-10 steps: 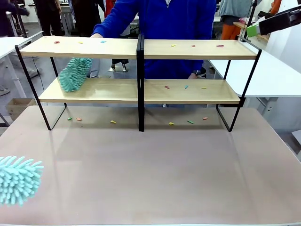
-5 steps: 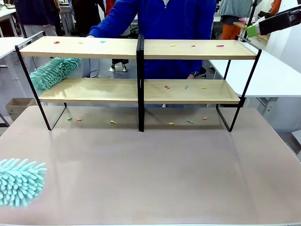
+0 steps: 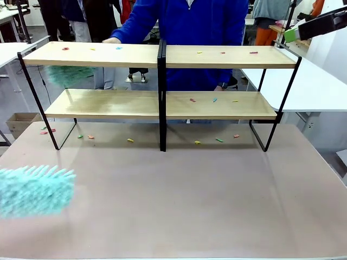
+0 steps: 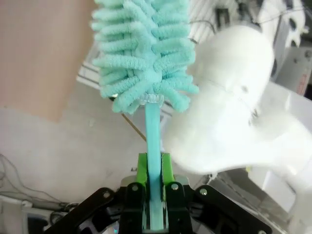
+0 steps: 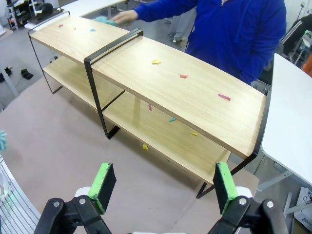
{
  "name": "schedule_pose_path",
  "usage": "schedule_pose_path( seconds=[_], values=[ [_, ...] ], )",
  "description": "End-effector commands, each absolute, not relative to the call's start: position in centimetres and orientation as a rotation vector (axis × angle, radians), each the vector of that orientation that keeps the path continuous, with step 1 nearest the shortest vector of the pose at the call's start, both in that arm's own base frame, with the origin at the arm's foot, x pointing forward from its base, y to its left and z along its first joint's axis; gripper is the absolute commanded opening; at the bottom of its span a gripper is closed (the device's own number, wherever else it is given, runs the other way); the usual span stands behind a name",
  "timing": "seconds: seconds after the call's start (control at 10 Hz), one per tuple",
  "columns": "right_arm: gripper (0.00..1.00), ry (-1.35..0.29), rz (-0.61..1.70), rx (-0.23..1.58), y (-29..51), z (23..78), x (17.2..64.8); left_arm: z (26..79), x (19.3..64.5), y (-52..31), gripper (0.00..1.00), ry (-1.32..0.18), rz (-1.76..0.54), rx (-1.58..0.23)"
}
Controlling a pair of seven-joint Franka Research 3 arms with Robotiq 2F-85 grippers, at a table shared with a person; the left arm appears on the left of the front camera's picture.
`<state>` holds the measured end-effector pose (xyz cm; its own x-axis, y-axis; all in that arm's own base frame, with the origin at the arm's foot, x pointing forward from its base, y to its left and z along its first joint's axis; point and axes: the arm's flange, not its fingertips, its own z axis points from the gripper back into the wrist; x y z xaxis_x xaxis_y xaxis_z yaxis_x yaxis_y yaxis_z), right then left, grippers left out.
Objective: Clean the shelves.
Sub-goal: Clean a randomly selected level of the Shelf with the Duster.
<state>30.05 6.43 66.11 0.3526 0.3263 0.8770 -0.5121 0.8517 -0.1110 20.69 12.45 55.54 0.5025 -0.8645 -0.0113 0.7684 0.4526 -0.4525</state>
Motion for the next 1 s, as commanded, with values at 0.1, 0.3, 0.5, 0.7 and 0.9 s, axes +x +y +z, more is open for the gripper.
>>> schedule_pose_path(
  seconds=[0.1, 0.3, 0.5, 0.7, 0.9],
  values=[
    [1.0, -1.084, 0.546, 0.194, 6.4, 66.2, 30.1, 52.9, 26.4, 3.0, 0.13, 0.158, -0.869, -0.355],
    [1.0, -1.084, 0.546, 0.194, 6.4, 66.2, 30.1, 52.0, 29.3, -1.1, 0.13, 0.155, -0.794, -0.406],
    [1.0, -1.084, 0.546, 0.194, 6.4, 66.2, 30.1, 52.1, 28.2, -0.1, 0.13, 0.151, -0.84, -0.38],
    [1.0, -1.084, 0.546, 0.194, 6.4, 66.2, 30.1, 51.3, 29.5, -1.9, 0.13, 0.183, -0.827, -0.399],
    [1.0, -1.084, 0.546, 0.194, 6.4, 66.2, 30.1, 50.5, 29.3, -7.6, 0.13, 0.125, -0.83, -0.317]
  ],
)
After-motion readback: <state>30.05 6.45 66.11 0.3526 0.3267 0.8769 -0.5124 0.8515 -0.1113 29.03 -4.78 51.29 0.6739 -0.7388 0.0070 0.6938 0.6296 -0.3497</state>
